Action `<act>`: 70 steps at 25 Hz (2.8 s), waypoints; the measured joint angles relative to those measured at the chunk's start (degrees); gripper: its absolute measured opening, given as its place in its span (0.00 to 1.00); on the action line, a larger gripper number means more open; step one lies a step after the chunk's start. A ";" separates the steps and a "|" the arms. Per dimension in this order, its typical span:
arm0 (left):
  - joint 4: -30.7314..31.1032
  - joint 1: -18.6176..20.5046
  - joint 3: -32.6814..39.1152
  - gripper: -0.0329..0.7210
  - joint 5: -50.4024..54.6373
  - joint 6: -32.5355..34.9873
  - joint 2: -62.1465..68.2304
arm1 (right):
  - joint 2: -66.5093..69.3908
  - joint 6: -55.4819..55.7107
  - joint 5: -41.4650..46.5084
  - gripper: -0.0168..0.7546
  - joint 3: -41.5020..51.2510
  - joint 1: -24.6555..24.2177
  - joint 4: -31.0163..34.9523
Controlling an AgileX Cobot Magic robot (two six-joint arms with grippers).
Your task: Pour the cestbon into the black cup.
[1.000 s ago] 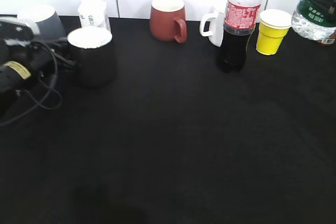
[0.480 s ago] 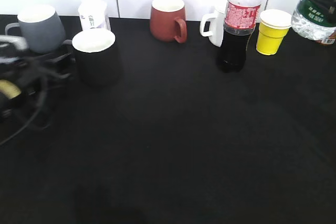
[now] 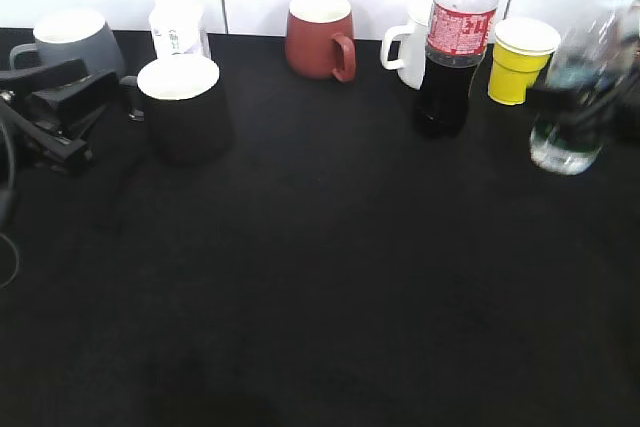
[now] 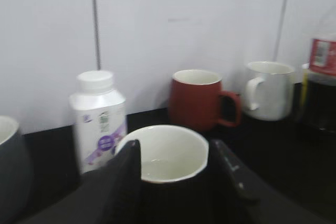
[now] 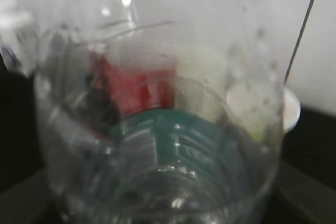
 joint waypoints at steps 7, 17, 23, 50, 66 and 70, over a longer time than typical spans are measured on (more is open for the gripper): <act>3.85 0.00 0.00 0.47 1.20 -1.02 -1.84 | 11.57 -9.21 -11.56 0.65 0.00 0.00 11.79; 5.14 0.00 0.00 0.47 1.28 -1.04 -2.81 | 6.78 -5.87 -6.66 0.84 5.17 0.00 9.95; 3.54 -0.04 -0.12 0.46 16.17 -5.53 -4.79 | -8.64 -4.73 12.88 0.84 9.52 0.00 9.82; -24.04 -21.97 -9.56 0.46 131.18 4.45 -90.74 | -96.11 -17.78 105.67 0.77 5.34 16.78 38.32; -24.28 2.09 -9.26 0.46 130.55 4.74 -91.61 | -96.11 -17.56 103.58 0.77 5.89 -2.22 39.04; -24.33 5.71 -9.26 0.46 130.51 4.74 -91.89 | -96.17 -17.50 103.47 0.77 5.89 -2.45 39.10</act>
